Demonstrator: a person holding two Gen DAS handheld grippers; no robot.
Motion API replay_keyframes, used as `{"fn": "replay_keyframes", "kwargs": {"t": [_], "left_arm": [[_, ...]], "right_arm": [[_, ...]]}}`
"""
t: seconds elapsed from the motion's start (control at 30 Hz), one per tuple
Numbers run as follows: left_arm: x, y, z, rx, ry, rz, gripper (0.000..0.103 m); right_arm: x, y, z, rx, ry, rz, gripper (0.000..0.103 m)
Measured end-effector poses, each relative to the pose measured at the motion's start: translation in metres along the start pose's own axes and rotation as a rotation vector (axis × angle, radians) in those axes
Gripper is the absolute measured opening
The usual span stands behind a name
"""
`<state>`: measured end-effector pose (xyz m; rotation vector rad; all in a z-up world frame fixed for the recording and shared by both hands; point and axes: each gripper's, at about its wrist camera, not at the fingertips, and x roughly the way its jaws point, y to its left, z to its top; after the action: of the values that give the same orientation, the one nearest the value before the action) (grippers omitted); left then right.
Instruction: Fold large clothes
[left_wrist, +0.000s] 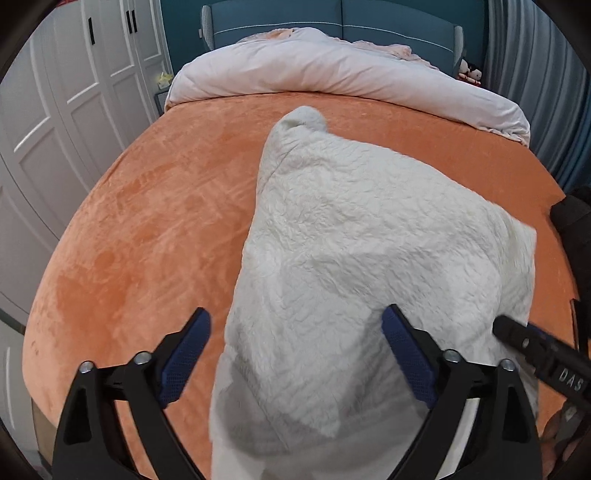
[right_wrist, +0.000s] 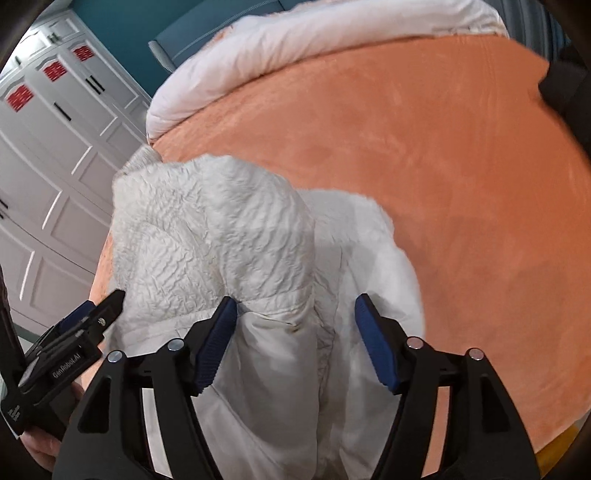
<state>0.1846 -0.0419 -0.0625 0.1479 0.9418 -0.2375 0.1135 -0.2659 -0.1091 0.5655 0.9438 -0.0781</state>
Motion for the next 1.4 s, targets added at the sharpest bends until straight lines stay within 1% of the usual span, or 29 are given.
{"fn": "replay_keyframes", "kwargs": {"t": [0.17, 0.3, 0.53, 0.67, 0.77, 0.83, 0.87, 0.9, 0.93, 0.97, 1.0, 1.03, 1.07, 1.1, 1.13, 1.17, 1.2, 1.23, 1.3, 1.4], "left_arm": [[0.020, 0.000, -0.009, -0.023, 0.001, -0.017, 0.098], [0.031, 0.001, -0.011, -0.049, 0.007, -0.025, 0.098], [0.041, -0.006, -0.020, -0.038, -0.029, 0.007, 0.098], [0.048, -0.004, -0.022, -0.047, -0.025, 0.001, 0.098], [0.047, -0.003, -0.023, -0.052, -0.035, -0.006, 0.098], [0.039, 0.006, -0.023, -0.066, -0.034, -0.054, 0.098], [0.029, 0.013, -0.022, -0.082, -0.014, -0.088, 0.098], [0.020, 0.023, -0.022, -0.104, 0.005, -0.102, 0.098], [0.010, 0.034, -0.025, -0.134, 0.016, -0.119, 0.098], [0.003, 0.043, -0.028, -0.151, 0.020, -0.133, 0.098], [-0.003, 0.054, -0.032, -0.169, 0.026, -0.149, 0.098], [-0.006, 0.063, -0.036, -0.187, 0.035, -0.156, 0.098], [-0.007, 0.073, -0.043, -0.214, 0.064, -0.158, 0.098], [-0.004, 0.082, -0.049, -0.242, 0.099, -0.182, 0.098], [0.000, 0.087, -0.054, -0.267, 0.122, -0.217, 0.098], [0.006, 0.095, -0.063, -0.322, 0.155, -0.276, 0.098], [0.009, 0.099, -0.067, -0.355, 0.170, -0.310, 0.098], [0.014, 0.102, -0.072, -0.397, 0.197, -0.363, 0.098], [0.022, 0.103, -0.077, -0.435, 0.225, -0.412, 0.098], [0.033, 0.098, -0.076, -0.451, 0.250, -0.474, 0.098]], "right_arm": [[0.022, -0.017, -0.002, 0.037, 0.021, 0.044, 0.070], [0.033, -0.018, -0.004, 0.026, 0.022, 0.039, 0.072], [0.044, -0.018, -0.005, 0.011, 0.021, 0.034, 0.074], [0.047, -0.013, -0.006, -0.006, 0.014, 0.014, 0.075], [0.044, -0.012, -0.004, -0.006, 0.014, 0.023, 0.075], [0.032, -0.012, -0.002, 0.008, 0.004, 0.019, 0.074], [0.017, -0.012, -0.003, 0.023, -0.017, 0.006, 0.074], [0.005, -0.015, -0.005, 0.029, -0.036, 0.011, 0.074], [-0.007, -0.020, -0.008, 0.036, -0.050, 0.018, 0.078], [-0.014, -0.028, -0.013, 0.048, -0.042, 0.022, 0.083], [-0.017, -0.038, -0.018, 0.073, -0.021, 0.030, 0.084], [-0.017, -0.051, -0.024, 0.118, 0.009, 0.061, 0.085], [-0.015, -0.059, -0.028, 0.155, 0.029, 0.088, 0.086], [-0.010, -0.073, -0.036, 0.230, 0.062, 0.143, 0.087], [-0.005, -0.082, -0.041, 0.287, 0.087, 0.194, 0.087], [0.001, -0.087, -0.045, 0.321, 0.109, 0.233, 0.089], [0.006, -0.089, -0.048, 0.344, 0.135, 0.270, 0.089], [0.014, -0.089, -0.051, 0.360, 0.171, 0.312, 0.089], [0.021, -0.084, -0.054, 0.362, 0.200, 0.343, 0.090], [0.032, -0.076, -0.054, 0.356, 0.216, 0.370, 0.094]]}}
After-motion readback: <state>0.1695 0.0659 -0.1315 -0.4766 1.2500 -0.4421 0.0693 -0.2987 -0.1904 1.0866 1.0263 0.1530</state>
